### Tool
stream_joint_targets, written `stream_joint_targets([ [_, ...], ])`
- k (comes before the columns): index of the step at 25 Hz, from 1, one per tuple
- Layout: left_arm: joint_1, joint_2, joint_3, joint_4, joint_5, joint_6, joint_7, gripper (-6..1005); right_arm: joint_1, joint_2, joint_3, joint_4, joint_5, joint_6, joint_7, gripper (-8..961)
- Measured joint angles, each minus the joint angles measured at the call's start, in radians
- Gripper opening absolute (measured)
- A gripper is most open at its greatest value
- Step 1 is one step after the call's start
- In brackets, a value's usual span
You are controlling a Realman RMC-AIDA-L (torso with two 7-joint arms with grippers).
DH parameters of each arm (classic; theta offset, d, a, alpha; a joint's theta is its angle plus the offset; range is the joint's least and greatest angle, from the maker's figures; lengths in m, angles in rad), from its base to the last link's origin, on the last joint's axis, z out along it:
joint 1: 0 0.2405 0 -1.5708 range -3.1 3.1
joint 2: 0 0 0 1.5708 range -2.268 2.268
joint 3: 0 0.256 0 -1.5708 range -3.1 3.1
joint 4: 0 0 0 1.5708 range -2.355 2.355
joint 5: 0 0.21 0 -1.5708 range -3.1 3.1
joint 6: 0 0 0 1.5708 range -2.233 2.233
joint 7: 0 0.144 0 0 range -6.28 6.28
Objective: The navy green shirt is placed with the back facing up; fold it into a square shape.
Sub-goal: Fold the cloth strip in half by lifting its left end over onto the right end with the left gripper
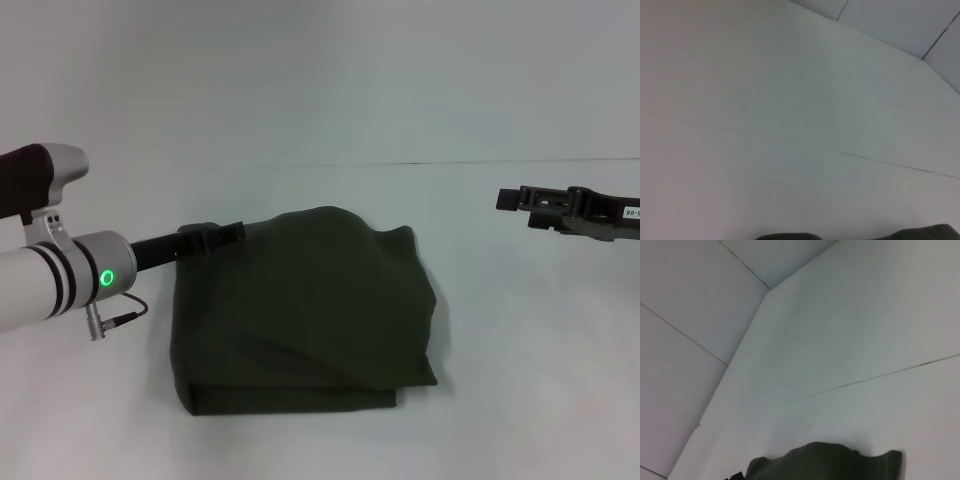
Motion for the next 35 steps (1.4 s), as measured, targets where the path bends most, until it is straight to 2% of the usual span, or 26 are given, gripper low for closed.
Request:
stream_joint_targets([
  [19,-0.006,0.006,0.019,0.002,0.001,-0.001,-0.001,904,0.005,0.005,0.000,0.000,0.000,0.020,0.001,915],
  [29,0.006,0.007,0.014,-0.002,0.001,-0.054,-0.017,904,0.007,0.005,0.000,0.000,0.000,0.019,0.001,915],
  [35,0.009,0.000,0.020,-0.004,0.001,-0.053,-0.017,905,0.007,0.006,0.000,0.000,0.000,0.019,0.001,915],
])
